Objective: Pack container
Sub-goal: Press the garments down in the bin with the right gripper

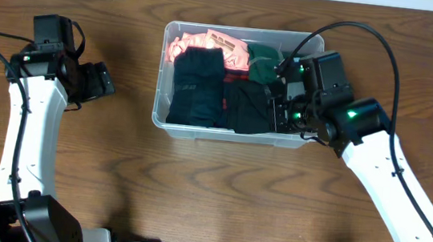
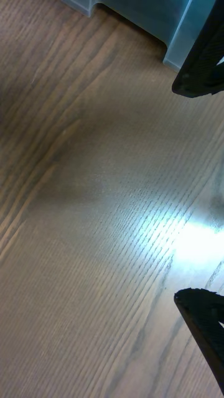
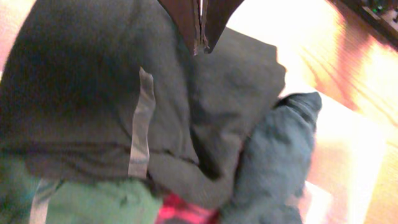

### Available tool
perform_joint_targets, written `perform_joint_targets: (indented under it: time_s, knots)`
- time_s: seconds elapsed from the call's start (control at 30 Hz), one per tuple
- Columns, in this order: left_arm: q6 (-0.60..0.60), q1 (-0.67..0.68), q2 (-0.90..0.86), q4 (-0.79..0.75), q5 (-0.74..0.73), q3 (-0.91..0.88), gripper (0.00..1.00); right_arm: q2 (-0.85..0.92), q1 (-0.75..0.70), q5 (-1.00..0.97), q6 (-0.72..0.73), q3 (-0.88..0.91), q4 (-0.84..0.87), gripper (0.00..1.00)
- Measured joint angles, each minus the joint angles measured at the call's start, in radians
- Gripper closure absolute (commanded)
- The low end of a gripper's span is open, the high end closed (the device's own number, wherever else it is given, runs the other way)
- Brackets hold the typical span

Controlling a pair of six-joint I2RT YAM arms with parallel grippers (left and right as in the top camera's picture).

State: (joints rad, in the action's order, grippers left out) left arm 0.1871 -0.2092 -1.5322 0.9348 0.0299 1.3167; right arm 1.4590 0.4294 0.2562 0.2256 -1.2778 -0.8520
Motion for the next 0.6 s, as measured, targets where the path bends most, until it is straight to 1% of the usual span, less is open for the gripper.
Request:
perform_joint_targets:
  time_s: [0.13, 0.27, 0.43, 0.6]
  knots:
    - [0.000, 0.000, 0.000, 0.000, 0.000, 0.000, 0.02, 0.029, 0.000, -0.003, -0.004, 0.047, 0.014, 0.99]
    - [0.000, 0.000, 0.000, 0.000, 0.000, 0.000, 0.02, 0.083, 0.000, -0.002, -0.007, 0.092, 0.070, 0.99]
    - [0.000, 0.000, 0.000, 0.000, 0.000, 0.000, 0.02, 0.141, 0.000, 0.002, -0.008, 0.101, 0.122, 0.99]
    - [0.000, 0.000, 0.000, 0.000, 0.000, 0.000, 0.02, 0.198, -0.001, 0.015, -0.011, 0.098, 0.137, 0.99]
